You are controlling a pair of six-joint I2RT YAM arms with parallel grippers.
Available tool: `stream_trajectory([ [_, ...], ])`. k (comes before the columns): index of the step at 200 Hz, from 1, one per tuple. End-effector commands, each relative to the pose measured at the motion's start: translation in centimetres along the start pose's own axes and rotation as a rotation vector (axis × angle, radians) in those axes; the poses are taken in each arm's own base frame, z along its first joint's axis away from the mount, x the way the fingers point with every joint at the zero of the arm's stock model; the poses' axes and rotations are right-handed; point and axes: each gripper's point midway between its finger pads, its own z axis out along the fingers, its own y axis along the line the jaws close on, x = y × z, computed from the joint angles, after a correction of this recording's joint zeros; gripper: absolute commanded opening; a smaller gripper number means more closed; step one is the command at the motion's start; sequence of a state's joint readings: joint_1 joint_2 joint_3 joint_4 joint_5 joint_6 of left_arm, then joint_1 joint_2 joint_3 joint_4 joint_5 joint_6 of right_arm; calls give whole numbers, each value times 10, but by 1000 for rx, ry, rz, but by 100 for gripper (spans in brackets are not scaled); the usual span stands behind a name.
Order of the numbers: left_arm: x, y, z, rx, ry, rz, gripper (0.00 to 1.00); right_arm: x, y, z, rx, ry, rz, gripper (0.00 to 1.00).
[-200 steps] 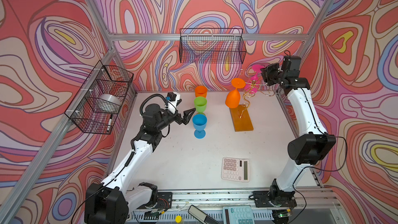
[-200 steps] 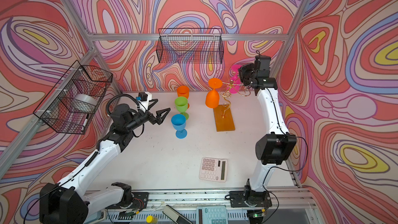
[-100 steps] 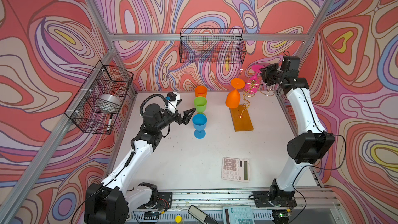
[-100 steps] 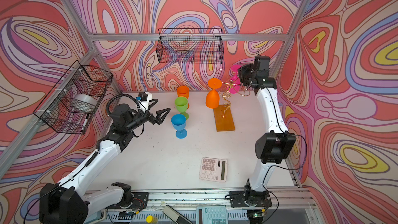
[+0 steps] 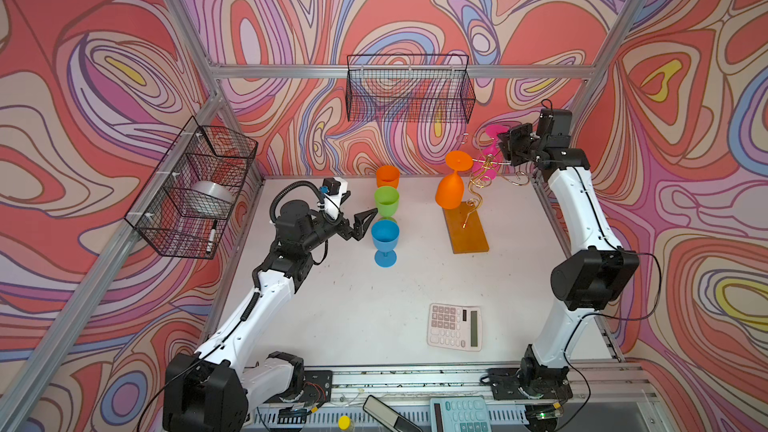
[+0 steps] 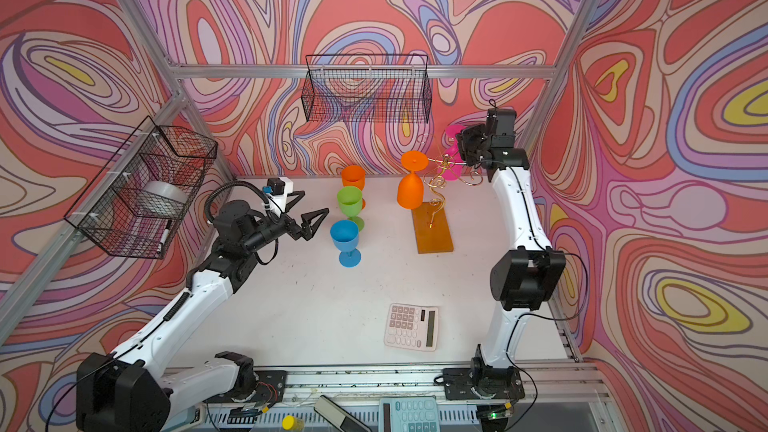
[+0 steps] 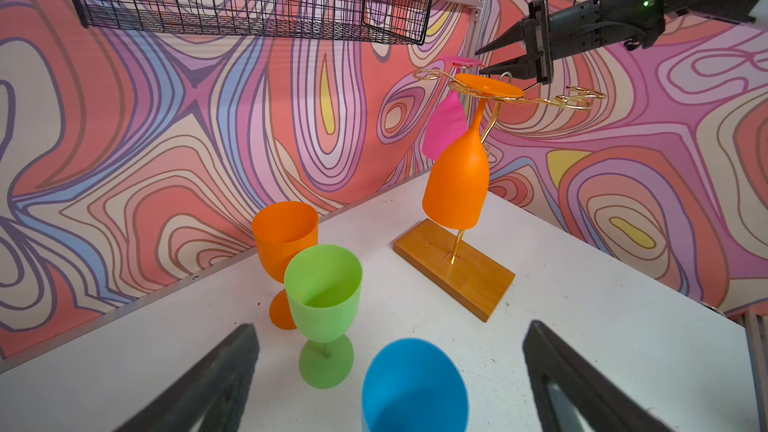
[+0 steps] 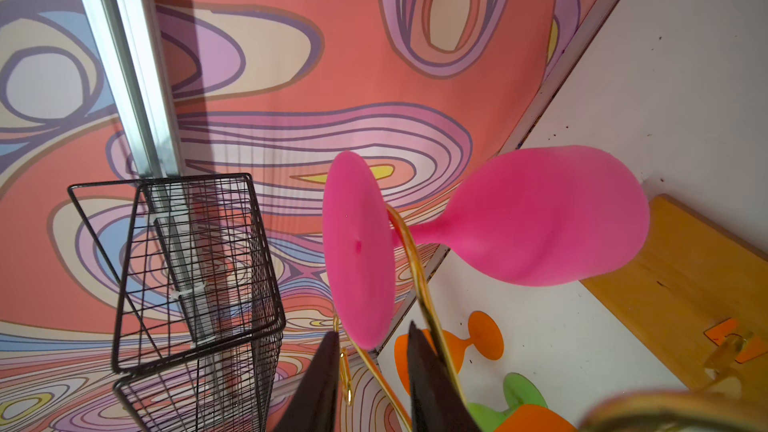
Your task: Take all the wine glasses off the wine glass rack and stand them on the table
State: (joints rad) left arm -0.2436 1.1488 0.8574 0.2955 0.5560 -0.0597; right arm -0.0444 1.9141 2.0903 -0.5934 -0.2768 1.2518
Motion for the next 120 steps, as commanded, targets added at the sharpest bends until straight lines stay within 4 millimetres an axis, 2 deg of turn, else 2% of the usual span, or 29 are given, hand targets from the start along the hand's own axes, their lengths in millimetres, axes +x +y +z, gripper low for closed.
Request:
stream_trajectory([
  [1,-11,-6,-5,10,-32,31,100,-4,7,9,-21,-16,-4,29],
  [81,-12,-7,-6,13,-38,26,100,-10,12,19,-84,-40,46,28],
  [120,-11,-8,-5,21,-37,20,100,-15,14,15,-122,-78,77,17],
])
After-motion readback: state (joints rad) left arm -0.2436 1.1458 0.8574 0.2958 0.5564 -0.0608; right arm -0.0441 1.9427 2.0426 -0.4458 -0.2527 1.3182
